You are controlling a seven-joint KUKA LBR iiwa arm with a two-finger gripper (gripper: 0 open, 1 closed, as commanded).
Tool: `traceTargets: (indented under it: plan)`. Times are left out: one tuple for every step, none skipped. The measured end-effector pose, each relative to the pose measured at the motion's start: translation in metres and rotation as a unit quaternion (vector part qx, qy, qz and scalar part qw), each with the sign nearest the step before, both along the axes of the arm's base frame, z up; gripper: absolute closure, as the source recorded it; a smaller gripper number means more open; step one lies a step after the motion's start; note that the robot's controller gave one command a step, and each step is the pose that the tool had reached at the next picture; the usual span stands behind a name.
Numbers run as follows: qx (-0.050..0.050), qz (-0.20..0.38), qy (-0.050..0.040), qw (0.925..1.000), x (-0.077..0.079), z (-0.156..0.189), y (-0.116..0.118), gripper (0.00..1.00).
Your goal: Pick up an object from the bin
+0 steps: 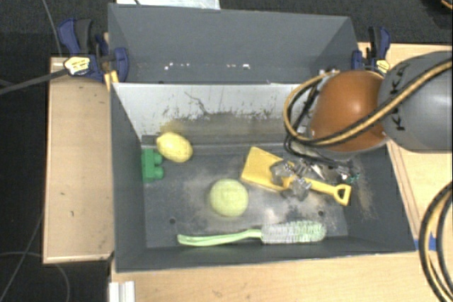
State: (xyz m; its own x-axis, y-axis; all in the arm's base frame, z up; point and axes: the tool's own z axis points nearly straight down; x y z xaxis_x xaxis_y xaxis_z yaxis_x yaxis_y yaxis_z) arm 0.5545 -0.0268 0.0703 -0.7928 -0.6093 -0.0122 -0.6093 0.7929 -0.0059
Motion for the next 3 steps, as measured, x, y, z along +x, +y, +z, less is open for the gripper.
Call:
traceTargets:
  plan:
    - [0.000,0.006,-0.0039,1.0000,0.005,0.063,-0.008,1.00]
    - [0.001,0.001,-0.0012,1.0000,0.026,0.126,0.000,1.00]
    - [0.001,-0.013,0.0024,0.9999,0.004,0.129,-0.022,1.00]
